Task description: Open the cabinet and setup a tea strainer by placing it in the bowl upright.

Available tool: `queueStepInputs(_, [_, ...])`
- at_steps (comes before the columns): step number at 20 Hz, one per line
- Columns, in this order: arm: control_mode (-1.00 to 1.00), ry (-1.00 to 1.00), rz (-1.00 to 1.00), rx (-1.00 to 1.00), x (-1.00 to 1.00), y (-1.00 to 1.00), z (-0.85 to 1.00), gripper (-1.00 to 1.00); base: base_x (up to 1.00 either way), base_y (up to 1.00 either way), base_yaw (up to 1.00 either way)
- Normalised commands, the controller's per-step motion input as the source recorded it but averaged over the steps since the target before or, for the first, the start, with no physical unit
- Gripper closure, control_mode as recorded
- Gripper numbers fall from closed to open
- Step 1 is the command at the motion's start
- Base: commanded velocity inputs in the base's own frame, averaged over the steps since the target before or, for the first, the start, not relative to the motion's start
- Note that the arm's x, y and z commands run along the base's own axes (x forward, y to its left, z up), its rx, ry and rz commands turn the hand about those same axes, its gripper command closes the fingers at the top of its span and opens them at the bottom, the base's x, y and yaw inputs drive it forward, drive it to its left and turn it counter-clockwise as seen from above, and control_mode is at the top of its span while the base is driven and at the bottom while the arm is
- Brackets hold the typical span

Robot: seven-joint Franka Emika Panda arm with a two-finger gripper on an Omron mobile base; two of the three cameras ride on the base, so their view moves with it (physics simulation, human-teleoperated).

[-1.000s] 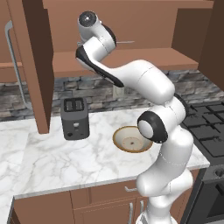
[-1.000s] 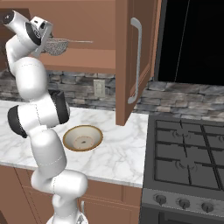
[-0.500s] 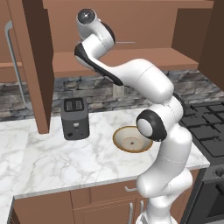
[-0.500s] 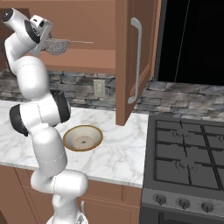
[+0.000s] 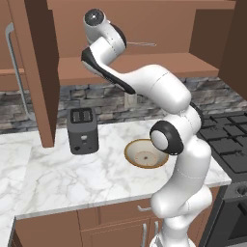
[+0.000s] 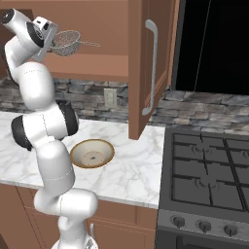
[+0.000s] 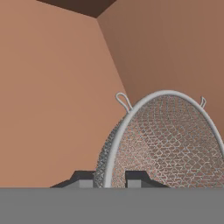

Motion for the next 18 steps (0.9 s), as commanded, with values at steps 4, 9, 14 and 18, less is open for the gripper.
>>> queueStepInputs(4, [-1.0, 0.0, 0.0, 0.0, 0.0, 0.01, 0.0, 1.0, 0.0, 0.0, 0.0])
queueStepInputs(9, [-1.0, 0.0, 0.0, -0.02, -0.1, 0.02, 0.0, 1.0, 0.0, 0.0, 0.0])
queueStepInputs(14, [-1.0, -0.01, 0.0, -0.16, -0.32, 0.0, -0.1, 1.0, 0.0, 0.0, 0.0])
queueStepInputs(18, [-1.0, 0.0, 0.0, -0.06, -0.61, 0.0, -0.03, 1.0, 0.0, 0.0, 0.0])
